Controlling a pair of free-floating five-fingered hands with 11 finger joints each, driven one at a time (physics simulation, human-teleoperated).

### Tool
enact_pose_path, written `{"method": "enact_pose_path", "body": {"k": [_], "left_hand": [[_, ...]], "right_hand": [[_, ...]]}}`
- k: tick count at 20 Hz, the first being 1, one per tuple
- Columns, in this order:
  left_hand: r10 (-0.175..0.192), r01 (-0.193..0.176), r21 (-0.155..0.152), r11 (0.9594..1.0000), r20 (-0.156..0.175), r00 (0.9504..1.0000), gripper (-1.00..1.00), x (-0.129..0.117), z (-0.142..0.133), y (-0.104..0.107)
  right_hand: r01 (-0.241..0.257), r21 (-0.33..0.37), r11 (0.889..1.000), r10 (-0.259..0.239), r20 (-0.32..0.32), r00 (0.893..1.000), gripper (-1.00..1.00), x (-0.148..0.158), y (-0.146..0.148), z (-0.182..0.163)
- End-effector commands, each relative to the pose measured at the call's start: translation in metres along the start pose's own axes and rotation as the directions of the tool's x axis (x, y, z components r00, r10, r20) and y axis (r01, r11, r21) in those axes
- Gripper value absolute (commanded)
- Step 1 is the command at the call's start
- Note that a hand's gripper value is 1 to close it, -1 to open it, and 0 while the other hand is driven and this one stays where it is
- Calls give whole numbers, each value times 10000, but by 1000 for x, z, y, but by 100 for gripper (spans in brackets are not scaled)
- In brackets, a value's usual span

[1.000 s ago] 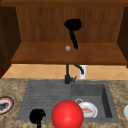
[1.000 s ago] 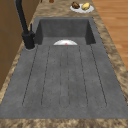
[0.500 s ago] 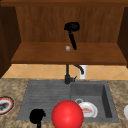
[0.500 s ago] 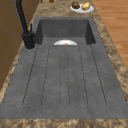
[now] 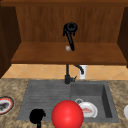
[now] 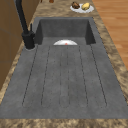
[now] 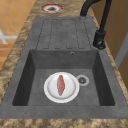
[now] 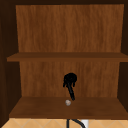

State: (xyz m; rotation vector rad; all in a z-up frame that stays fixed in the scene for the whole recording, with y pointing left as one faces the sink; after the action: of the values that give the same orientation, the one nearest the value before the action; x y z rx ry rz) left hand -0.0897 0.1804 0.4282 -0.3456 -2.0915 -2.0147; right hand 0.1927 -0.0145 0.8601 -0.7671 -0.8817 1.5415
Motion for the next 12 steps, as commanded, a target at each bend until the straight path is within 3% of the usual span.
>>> {"method": "enact_pose_path", "body": {"k": [1, 4, 12], "left_hand": [[0, 0, 0, 10000, 0, 10000, 0, 0, 0, 0], [0, 0, 0, 10000, 0, 10000, 0, 0, 0, 0], [0, 0, 0, 10000, 0, 10000, 0, 0, 0, 0]], "right_hand": [[88, 854, 9963, -95, 82, 9999, -100, -3, -11, -21], [166, 1316, 9912, -185, 138, 9997, -100, -5, -13, -45], [174, 1033, 9945, -205, 285, 9994, -100, -19, -8, -117]]}}
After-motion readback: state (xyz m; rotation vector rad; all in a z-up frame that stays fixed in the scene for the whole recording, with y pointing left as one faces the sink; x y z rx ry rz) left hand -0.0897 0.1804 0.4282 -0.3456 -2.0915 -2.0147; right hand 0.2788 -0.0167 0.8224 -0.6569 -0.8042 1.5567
